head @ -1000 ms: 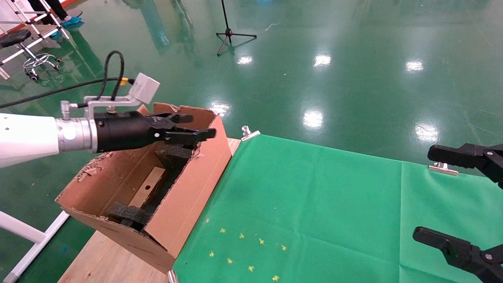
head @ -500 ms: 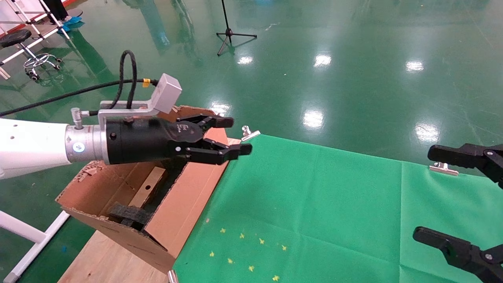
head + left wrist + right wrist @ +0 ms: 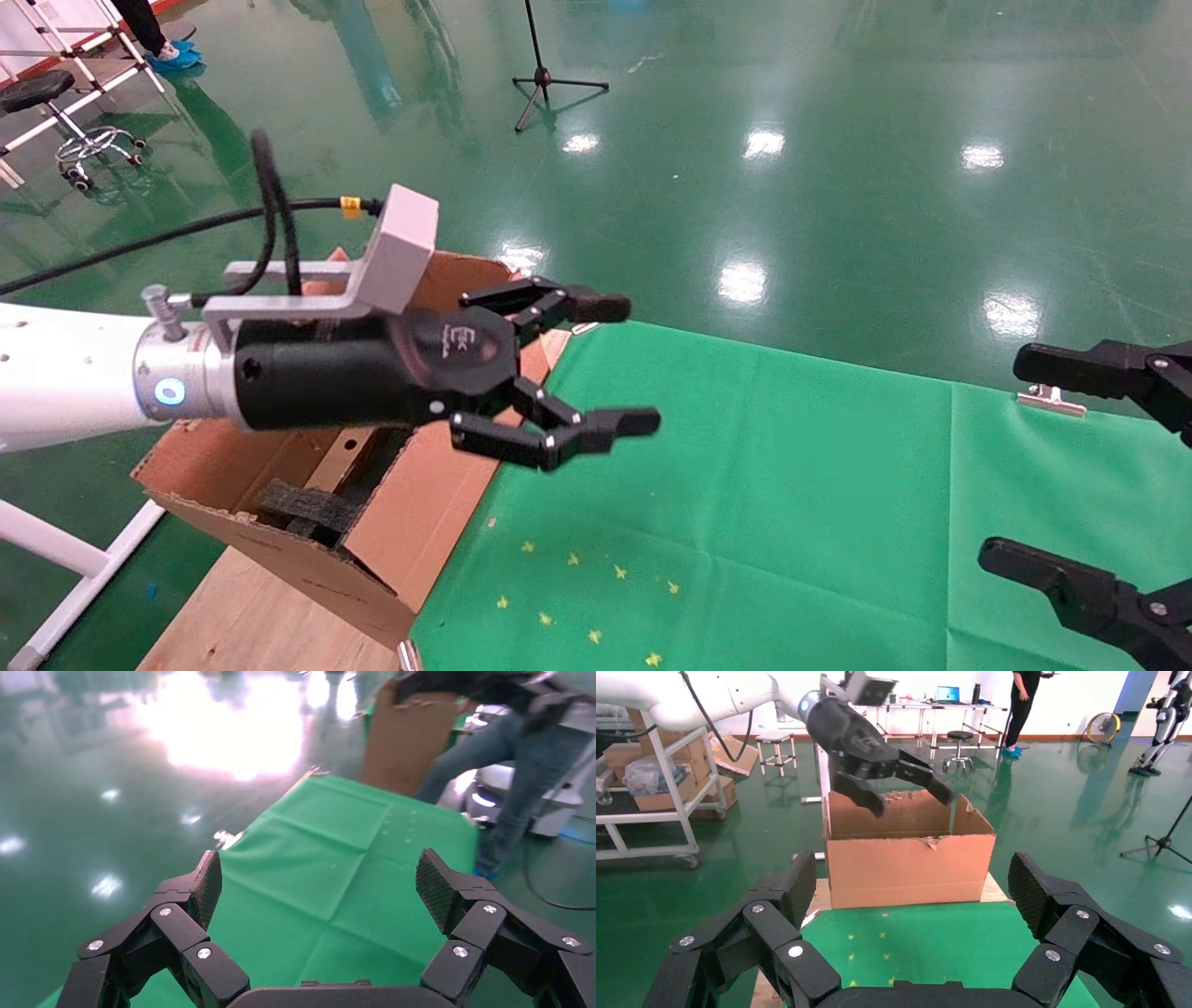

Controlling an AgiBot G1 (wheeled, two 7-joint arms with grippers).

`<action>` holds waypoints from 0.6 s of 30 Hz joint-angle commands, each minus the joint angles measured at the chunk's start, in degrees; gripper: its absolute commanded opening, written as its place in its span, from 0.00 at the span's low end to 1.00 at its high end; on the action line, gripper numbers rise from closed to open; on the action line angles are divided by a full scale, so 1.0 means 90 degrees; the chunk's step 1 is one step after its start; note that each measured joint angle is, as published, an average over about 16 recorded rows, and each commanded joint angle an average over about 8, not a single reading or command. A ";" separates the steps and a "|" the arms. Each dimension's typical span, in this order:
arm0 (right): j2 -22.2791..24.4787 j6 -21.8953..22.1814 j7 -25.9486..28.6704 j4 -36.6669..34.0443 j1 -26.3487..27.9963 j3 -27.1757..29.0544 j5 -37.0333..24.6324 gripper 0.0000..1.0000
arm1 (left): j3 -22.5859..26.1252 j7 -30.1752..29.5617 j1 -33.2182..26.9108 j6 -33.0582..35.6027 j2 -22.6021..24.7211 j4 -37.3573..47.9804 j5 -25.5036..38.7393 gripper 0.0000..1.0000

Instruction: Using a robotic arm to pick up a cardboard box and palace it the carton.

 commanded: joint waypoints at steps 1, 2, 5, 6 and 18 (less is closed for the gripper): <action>0.0000 0.0000 0.0000 0.0000 0.0000 0.0000 0.0000 1.00 | -0.0156 0.0090 0.0106 0.0115 0.0029 -0.0113 -0.0061 1.00; 0.0000 0.0000 0.0000 0.0000 0.0000 0.0000 0.0000 1.00 | -0.0235 0.0136 0.0159 0.0172 0.0044 -0.0170 -0.0091 1.00; 0.0000 0.0000 0.0000 0.0000 0.0000 0.0000 0.0000 1.00 | -0.0471 0.0273 0.0320 0.0346 0.0088 -0.0341 -0.0184 1.00; 0.0000 0.0000 0.0000 0.0000 0.0000 0.0000 0.0000 1.00 | -0.0550 0.0319 0.0374 0.0404 0.0103 -0.0398 -0.0215 1.00; 0.0000 0.0002 0.0000 -0.0001 -0.0001 0.0000 0.0000 1.00 | -0.1240 0.0698 0.0843 0.0909 0.0231 -0.0896 -0.0486 1.00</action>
